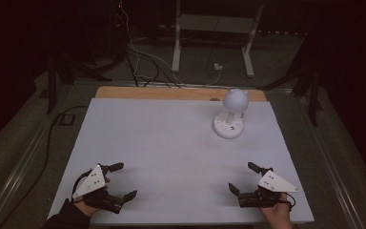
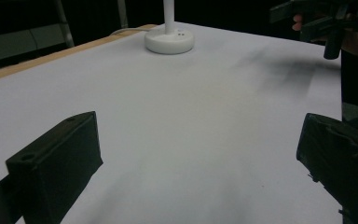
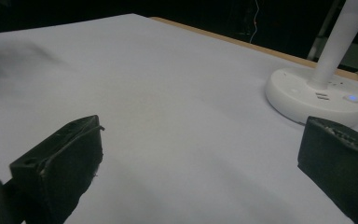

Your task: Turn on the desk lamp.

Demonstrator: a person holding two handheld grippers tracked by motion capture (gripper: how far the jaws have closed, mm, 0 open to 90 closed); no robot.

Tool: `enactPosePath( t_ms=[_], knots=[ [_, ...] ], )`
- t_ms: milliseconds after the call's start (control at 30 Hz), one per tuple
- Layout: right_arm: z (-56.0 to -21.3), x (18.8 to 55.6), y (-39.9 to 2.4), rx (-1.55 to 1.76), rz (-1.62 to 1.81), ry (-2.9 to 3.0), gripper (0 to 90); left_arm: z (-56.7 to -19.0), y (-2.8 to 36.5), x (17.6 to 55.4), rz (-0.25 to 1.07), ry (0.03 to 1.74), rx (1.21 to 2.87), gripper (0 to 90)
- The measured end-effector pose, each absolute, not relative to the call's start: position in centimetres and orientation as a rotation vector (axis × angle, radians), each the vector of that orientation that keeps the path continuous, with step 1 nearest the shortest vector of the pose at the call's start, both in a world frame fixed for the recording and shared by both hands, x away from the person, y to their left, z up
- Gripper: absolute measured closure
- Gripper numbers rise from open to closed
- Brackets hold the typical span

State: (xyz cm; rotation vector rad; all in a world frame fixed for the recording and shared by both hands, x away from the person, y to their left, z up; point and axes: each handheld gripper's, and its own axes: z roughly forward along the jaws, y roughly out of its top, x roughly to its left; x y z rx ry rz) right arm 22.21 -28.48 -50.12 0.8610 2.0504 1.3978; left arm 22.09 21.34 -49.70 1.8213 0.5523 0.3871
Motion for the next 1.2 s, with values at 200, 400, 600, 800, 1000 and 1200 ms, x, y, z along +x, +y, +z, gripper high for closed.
enactPosePath(
  t_ms=[200,400,600,800,1000,1200],
  knots=[
    [-50.2,22.4,-28.8,0.872,1.370,2.032,0.0,-49.7,21.2,22.2,0.388,0.555,1.825,0.3],
    [-50.1,22.3,-28.7,0.872,1.343,2.035,0.0,-49.8,21.3,22.3,0.379,0.570,1.815,0.3],
    [-50.0,22.2,-28.7,0.874,1.355,2.038,0.0,-49.8,21.1,22.4,0.381,0.566,1.816,0.3],
    [-49.5,22.3,-28.4,0.924,1.360,2.075,0.0,-49.8,21.2,22.4,0.373,0.573,1.819,0.3],
    [-49.0,22.1,-27.9,0.944,1.355,2.082,0.0,-49.8,21.2,22.4,0.374,0.573,1.821,0.3],
    [-48.1,21.9,-27.7,0.965,1.337,2.084,0.0,-49.8,21.2,22.5,0.377,0.579,1.816,0.3]
  ],
)
